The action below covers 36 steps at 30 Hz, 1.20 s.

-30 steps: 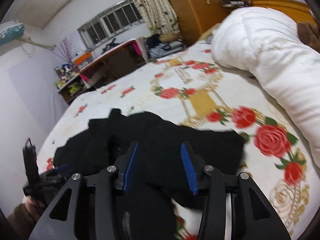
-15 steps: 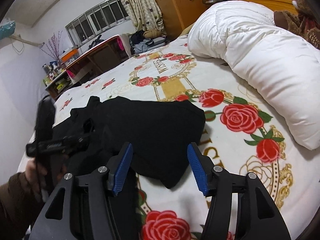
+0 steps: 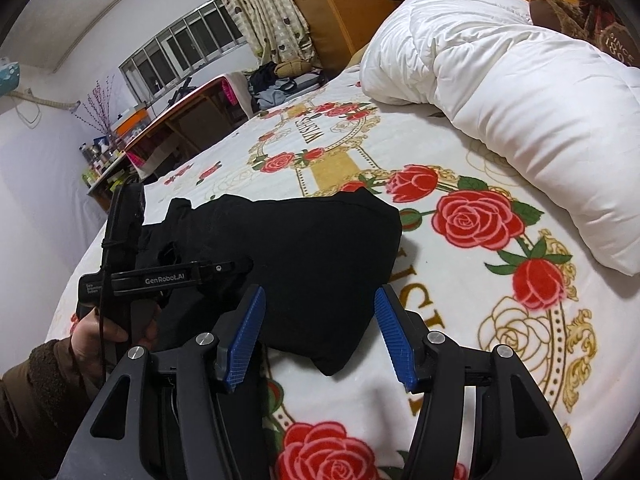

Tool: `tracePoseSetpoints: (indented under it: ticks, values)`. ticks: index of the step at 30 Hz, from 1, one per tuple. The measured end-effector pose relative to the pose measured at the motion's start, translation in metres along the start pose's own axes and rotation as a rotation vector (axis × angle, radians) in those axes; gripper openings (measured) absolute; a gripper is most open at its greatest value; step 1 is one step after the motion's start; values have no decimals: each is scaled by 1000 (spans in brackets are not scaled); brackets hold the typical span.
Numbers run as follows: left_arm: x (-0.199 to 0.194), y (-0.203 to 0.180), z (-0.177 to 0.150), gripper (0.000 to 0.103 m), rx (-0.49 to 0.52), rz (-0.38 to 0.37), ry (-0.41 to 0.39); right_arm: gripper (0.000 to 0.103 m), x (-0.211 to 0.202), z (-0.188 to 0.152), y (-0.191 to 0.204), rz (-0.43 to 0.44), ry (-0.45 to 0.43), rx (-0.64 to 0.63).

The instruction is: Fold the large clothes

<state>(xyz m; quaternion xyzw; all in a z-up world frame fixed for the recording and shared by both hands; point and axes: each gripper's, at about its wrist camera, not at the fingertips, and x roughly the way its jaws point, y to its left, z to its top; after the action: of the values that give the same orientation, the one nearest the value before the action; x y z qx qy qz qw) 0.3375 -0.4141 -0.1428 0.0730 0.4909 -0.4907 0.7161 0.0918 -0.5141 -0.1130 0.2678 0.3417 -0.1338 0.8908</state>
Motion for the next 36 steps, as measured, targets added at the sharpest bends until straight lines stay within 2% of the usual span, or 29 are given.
tracePoseSetpoints:
  ticks: [3, 6, 12, 21, 27, 28, 29, 30, 36]
  values:
    - [-1, -3, 3, 20, 20, 19, 4, 58, -1, 0, 0, -4, -2, 3]
    - [-5, -9, 4, 14, 42, 50, -13, 58, -4, -1, -1, -10, -10, 11]
    - [-38, -13, 12, 12, 55, 102, -112, 58, -9, -1, -4, -22, -16, 39]
    - [-116, 23, 21, 12, -6, 189, -247, 58, -9, 9, 20, -19, -28, 9]
    - [-169, 65, 19, 12, -82, 268, -330, 58, 24, 7, 49, -16, 40, -54]
    - [-178, 71, 19, 12, -90, 274, -341, 60, 32, 4, 56, -14, 54, -75]
    - [-185, 75, 18, 12, -94, 286, -355, 69, 39, 3, 62, -24, 66, -91]
    - [-193, 80, 17, 12, -96, 302, -369, 73, 44, 2, 64, -28, 74, -103]
    - [-219, 110, 5, 12, -123, 366, -401, 74, 79, -1, 86, 2, 117, -149]
